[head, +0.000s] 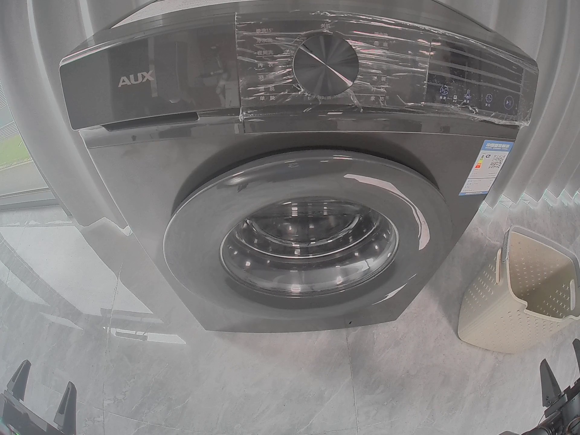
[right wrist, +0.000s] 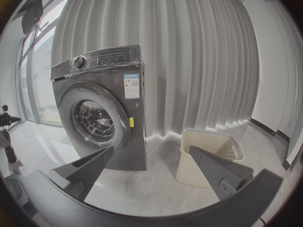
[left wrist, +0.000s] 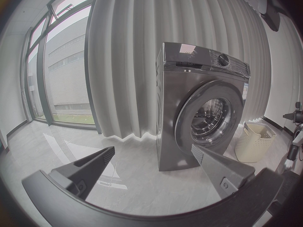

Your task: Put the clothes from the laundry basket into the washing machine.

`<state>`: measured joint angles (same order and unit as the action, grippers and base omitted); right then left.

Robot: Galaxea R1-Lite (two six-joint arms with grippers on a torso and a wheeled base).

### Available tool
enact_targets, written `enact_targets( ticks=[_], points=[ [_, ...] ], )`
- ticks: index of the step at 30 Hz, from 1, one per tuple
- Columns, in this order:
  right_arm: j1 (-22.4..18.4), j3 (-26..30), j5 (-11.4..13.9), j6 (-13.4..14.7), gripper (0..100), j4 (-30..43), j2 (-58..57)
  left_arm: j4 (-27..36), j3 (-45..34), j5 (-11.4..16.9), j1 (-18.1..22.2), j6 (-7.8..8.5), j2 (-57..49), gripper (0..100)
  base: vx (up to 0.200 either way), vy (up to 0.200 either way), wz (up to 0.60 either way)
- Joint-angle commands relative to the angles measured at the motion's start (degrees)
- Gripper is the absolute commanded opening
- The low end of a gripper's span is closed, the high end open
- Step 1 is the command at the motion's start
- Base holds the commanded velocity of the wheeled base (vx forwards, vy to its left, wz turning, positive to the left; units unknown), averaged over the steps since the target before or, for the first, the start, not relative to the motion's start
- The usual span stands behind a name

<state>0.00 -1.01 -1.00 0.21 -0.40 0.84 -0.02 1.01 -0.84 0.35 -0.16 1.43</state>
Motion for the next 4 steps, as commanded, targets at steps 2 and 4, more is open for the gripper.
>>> enact_targets(
  ticks=[2, 4],
  points=[
    [-0.1, 1.0, 0.0, 0.0, 100, 0.0, 0.2, 0.0, -1.0, 0.1, -0.2, -0.02, -1.2, 100, 0.0, 0.0, 0.0],
    [-0.1, 1.0, 0.1, 0.0, 100, 0.0, 0.2, 0.0, -1.0, 0.0, -0.2, -0.02, -1.2, 100, 0.0, 0.0, 0.0]
  ],
)
